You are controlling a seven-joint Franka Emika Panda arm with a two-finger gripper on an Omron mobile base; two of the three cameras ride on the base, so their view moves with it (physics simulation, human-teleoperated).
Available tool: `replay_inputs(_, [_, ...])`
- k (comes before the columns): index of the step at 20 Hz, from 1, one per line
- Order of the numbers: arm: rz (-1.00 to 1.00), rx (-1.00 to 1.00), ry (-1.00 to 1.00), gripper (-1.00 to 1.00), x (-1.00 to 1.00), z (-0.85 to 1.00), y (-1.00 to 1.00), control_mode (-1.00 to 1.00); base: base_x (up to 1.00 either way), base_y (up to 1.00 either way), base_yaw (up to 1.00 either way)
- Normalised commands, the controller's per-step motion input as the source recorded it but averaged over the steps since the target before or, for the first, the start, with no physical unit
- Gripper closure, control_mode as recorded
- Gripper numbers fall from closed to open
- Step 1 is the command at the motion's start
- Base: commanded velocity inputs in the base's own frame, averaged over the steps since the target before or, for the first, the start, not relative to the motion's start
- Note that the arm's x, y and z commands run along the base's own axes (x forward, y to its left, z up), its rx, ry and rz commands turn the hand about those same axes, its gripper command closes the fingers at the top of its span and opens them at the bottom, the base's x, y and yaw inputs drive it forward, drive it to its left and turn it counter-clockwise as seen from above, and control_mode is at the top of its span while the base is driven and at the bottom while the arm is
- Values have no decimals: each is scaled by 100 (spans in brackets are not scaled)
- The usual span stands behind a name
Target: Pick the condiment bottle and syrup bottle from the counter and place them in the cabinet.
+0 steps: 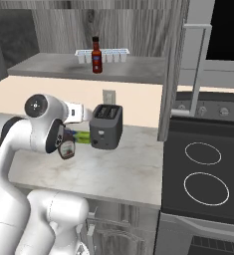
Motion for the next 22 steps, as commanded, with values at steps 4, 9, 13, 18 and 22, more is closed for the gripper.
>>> replay_inputs(4, [0, 0, 6, -100, 7, -29, 20, -100, 0, 0, 0])
replay_inputs(9, [0, 0, 1, -100, 0, -41, 36, -100, 0, 0, 0])
replay_inputs(13, [-7, 1, 2, -100, 0, -50, 42, -100, 0, 0, 0])
replay_inputs(18, [-10, 2, 2, -100, 0, -36, 28, -100, 0, 0, 0])
replay_inputs(22, [-10, 2, 1, -100, 0, -15, 19, -100, 0, 0, 0])
